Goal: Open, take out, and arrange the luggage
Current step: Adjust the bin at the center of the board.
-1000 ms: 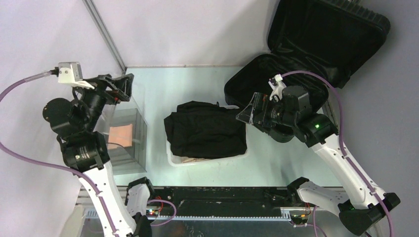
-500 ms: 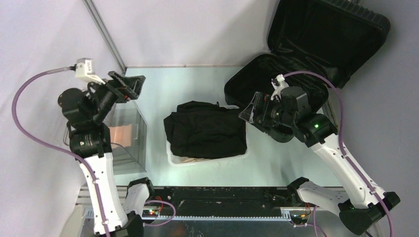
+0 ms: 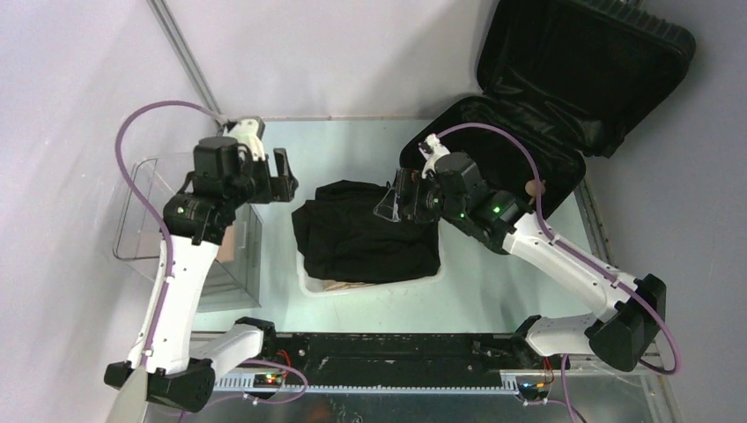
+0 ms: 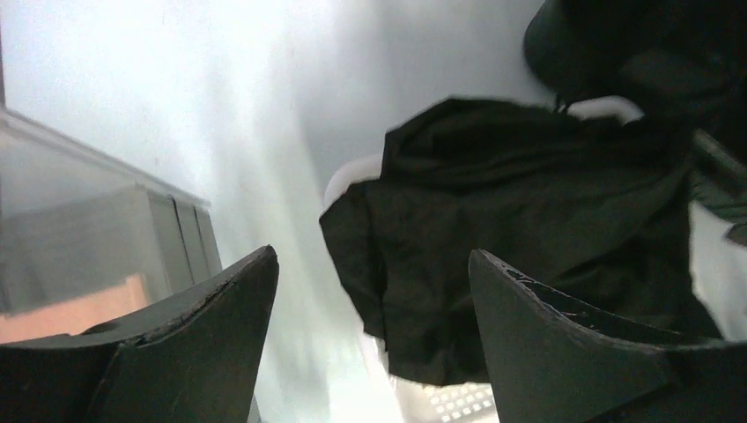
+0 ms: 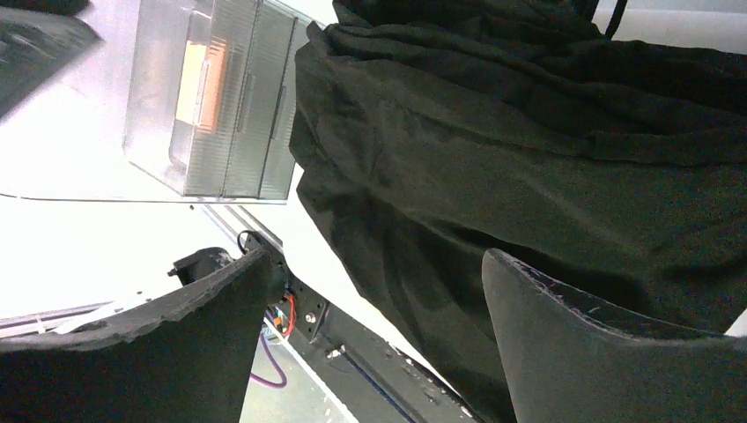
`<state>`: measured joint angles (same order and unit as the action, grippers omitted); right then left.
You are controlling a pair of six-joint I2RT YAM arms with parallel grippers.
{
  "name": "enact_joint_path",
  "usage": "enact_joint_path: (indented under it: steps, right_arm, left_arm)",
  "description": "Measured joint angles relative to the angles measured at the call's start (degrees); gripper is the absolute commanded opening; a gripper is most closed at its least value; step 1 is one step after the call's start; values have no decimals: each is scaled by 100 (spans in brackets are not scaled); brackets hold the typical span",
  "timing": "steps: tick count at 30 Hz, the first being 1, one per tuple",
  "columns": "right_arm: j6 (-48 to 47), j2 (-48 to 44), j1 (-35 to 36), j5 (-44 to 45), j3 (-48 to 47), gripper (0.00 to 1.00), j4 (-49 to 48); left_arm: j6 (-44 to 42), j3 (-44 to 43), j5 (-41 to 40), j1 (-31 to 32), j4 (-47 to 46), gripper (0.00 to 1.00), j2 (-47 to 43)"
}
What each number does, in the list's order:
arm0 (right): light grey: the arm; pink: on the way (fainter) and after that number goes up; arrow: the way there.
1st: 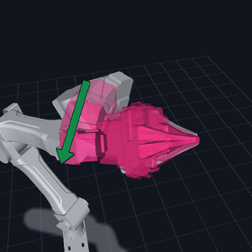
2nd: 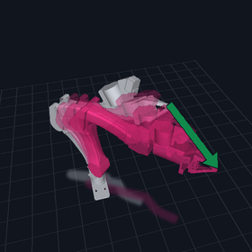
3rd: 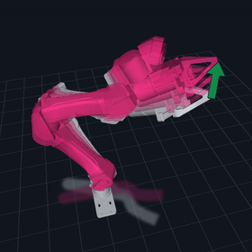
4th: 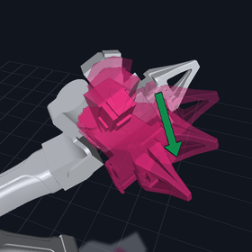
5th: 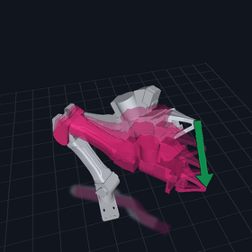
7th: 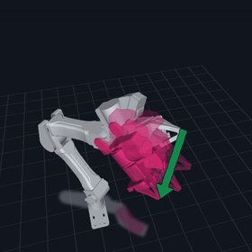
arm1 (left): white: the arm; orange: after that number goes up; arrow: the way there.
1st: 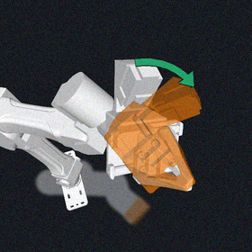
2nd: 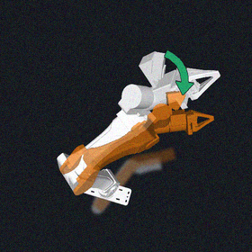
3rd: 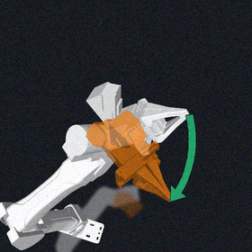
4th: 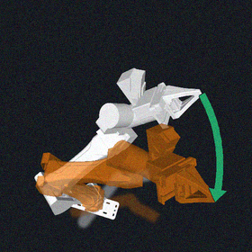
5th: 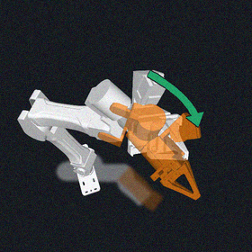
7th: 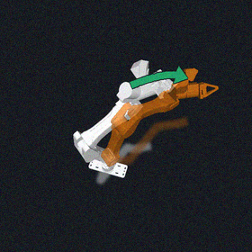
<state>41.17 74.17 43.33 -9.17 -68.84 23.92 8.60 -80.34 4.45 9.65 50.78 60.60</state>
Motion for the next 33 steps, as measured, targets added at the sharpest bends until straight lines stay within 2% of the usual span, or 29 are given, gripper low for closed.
enact_joint_path:
  steps: [7, 13, 18, 20, 22, 28, 33]
  right_arm:
    - [-118, -120, 0, -33, 0, 94, 22]
    - [-245, -470, -4, 57, 81, 94, 59]
    - [-415, -708, -153, 258, 332, 88, -28]
    - [-470, -717, -278, 304, 540, 85, -105]
    - [-503, -684, -363, 343, 756, 80, -186]
    - [-719, -125, -487, 238, 1351, 65, -927]
    - [-807, 669, -855, 151, 1491, 63, -1456]
  left_arm:
    - [168, 1523, -656, 553, -83, 82, -264]
    - [566, 2643, -675, 772, -616, 78, -127]
    - [726, 2793, -570, 938, -1062, 70, 136]
    - [793, 2796, -573, 977, -1209, 59, 214]
    - [846, 2824, -584, 994, -1344, 55, 280]
    - [1003, 3272, -625, 1003, -1676, 52, 343]
    - [1088, 3595, -468, 1049, -2065, 51, 343]
